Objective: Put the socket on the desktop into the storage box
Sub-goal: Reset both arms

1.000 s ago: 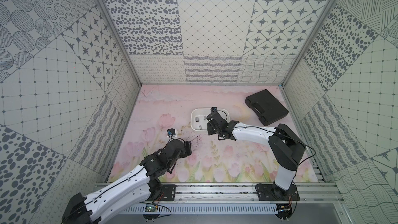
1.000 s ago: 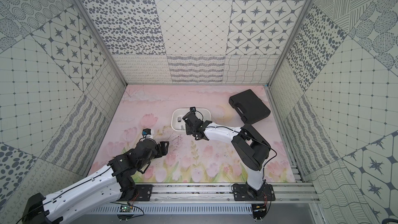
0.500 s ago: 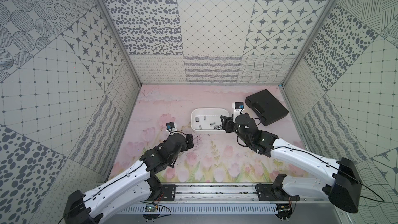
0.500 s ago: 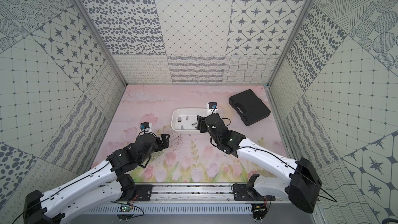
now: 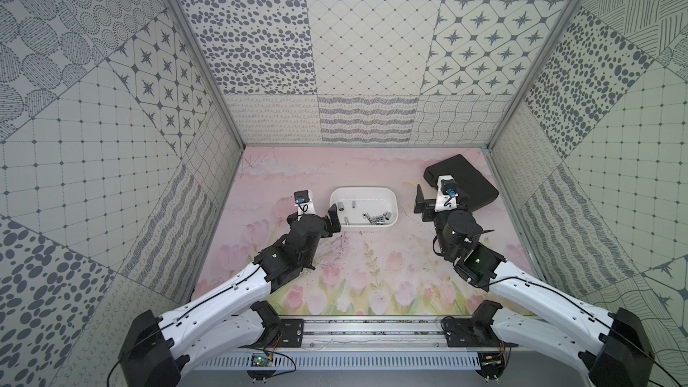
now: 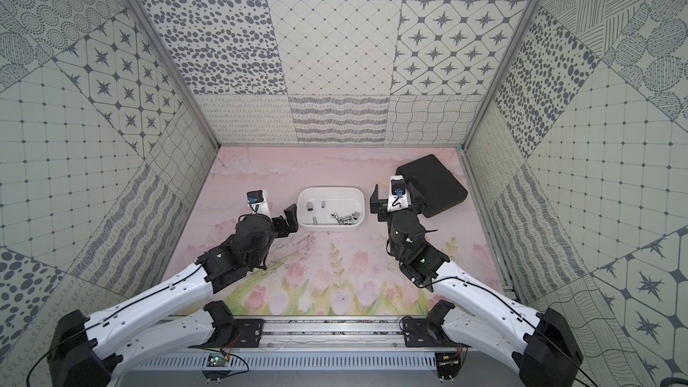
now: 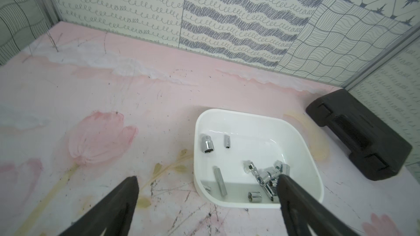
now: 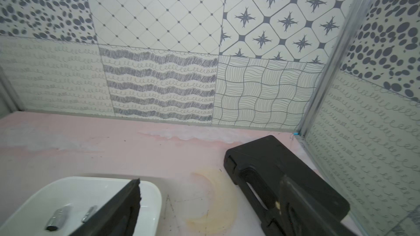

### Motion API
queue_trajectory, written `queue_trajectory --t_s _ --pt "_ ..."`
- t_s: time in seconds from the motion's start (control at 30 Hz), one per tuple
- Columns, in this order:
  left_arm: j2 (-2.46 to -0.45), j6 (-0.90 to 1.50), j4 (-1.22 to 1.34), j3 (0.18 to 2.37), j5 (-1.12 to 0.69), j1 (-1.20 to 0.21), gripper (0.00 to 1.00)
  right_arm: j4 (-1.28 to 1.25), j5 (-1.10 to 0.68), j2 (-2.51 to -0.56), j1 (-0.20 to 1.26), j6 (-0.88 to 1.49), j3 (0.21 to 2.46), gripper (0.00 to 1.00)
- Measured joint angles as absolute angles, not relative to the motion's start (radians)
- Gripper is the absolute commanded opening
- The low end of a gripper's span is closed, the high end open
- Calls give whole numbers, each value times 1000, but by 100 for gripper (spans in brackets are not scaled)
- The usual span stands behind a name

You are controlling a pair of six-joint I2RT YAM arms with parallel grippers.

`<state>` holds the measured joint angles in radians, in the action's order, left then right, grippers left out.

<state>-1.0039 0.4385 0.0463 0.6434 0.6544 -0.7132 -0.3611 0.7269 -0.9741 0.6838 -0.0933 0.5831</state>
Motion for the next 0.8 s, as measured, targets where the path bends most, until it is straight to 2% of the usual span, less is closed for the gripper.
queue_trajectory --t_s 0.17,0.3,0.5,0.8 --pt "-1196 240 236 649 696 -626 100 -422 620 -1066 482 -171 545 97" --pt "-1262 159 359 579 670 -502 100 -440 570 -1124 387 -192 492 97" --pt "-1325 94 488 497 611 -355 99 -493 522 -1155 301 -141 412 97" --pt "-1349 31 585 436 538 -269 99 -600 488 -1234 268 -35 323 96"
